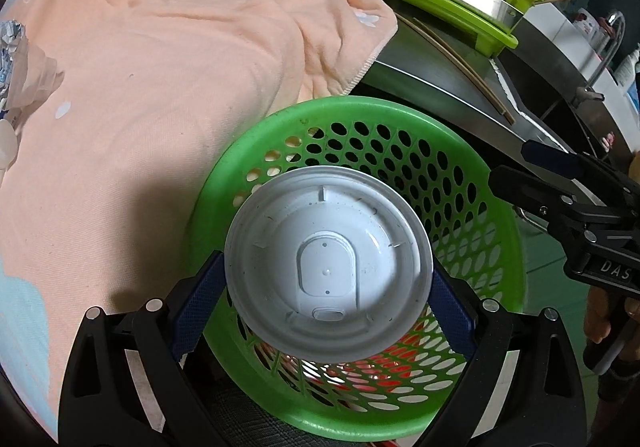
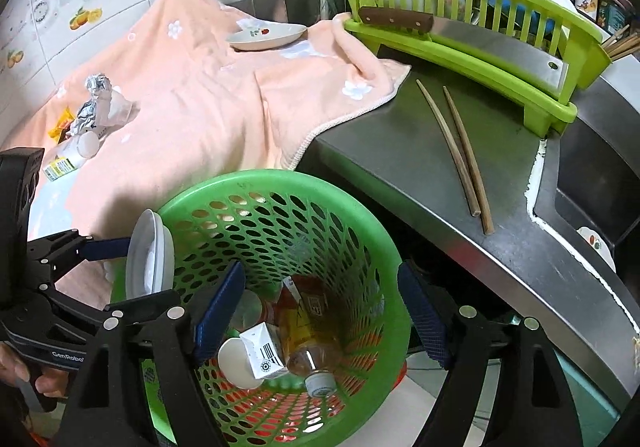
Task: Collect trash
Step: 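Release the drink bottle with the right tool while the left tool drops the lid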
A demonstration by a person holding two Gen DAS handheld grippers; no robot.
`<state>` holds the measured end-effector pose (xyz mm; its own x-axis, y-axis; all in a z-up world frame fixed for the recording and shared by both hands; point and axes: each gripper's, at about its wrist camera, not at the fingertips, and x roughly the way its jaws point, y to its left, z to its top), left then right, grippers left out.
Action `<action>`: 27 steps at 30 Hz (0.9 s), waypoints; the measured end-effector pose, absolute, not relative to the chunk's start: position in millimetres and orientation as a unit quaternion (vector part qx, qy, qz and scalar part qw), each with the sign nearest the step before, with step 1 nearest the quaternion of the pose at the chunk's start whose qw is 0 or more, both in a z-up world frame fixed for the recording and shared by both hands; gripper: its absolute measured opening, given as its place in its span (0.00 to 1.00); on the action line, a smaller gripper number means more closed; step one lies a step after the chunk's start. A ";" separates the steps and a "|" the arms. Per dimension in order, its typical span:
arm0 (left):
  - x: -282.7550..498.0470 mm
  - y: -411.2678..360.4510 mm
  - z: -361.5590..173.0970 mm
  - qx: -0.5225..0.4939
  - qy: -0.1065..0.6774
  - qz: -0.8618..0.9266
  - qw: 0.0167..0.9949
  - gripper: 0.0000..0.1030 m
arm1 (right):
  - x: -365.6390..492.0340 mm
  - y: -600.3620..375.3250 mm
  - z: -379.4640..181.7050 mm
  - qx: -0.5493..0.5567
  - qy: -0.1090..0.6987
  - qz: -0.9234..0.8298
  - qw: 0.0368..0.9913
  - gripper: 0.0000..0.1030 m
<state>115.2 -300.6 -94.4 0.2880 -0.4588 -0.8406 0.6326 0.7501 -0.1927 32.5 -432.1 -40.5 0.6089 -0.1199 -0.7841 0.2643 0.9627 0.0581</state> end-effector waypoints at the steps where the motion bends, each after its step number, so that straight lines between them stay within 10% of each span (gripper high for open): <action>1: 115.6 -300.5 -94.4 0.089 0.489 -0.341 0.798 0.91 | 32.4 -431.9 -40.4 0.084 0.429 -0.108 0.893 0.74; 27: 108.2 -284.6 -78.5 0.078 0.480 -0.346 0.802 0.94 | 38.0 -428.2 -23.1 0.080 0.417 -0.102 0.900 0.74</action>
<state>108.2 -284.6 -78.5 0.2986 -0.4803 -0.8247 0.6307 0.7478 -0.2072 38.0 -428.2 -23.1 0.6316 -0.1159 -0.7666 0.2500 0.9664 0.0598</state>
